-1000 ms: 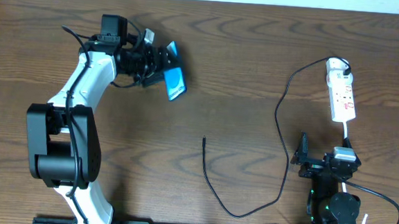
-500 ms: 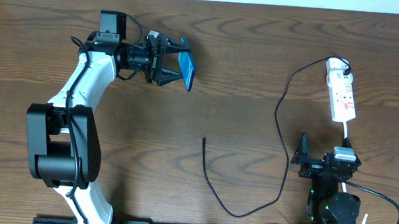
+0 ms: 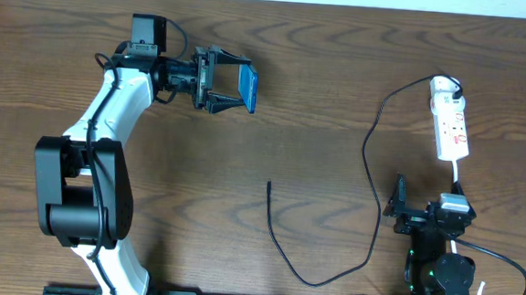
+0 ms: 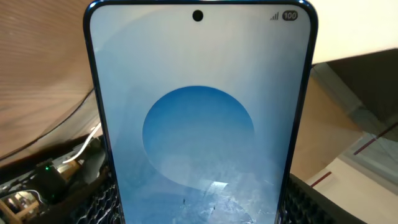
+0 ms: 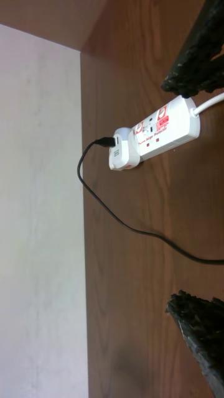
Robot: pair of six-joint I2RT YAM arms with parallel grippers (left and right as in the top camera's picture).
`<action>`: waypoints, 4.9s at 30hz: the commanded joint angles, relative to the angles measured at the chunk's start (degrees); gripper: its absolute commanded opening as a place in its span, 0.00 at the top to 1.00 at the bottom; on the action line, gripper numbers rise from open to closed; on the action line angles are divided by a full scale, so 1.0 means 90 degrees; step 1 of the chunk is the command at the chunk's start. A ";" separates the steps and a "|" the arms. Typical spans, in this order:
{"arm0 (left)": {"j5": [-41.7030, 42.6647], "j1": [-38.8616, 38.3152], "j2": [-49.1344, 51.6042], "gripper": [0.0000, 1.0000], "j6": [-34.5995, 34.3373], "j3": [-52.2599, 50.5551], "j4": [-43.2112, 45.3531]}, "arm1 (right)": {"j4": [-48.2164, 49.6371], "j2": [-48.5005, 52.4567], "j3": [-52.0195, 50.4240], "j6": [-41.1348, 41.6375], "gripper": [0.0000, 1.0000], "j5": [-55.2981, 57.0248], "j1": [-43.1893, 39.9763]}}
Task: Plug charger to phone and switch on socket
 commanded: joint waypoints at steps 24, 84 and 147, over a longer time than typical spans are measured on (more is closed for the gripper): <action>0.0340 -0.0002 -0.0270 0.93 -0.0175 0.0100 0.0012 | -0.0027 -0.0049 -0.0007 0.0068 0.01 0.0041 -0.0019; 0.0296 -0.0002 -0.0270 0.93 -0.0172 0.0100 0.0015 | -0.0027 -0.0049 -0.0007 0.0068 0.01 0.0041 -0.0019; -0.1455 -0.0002 -0.0270 0.93 0.0223 0.0100 0.0022 | -0.0027 -0.0049 -0.0007 0.0068 0.01 0.0039 -0.0019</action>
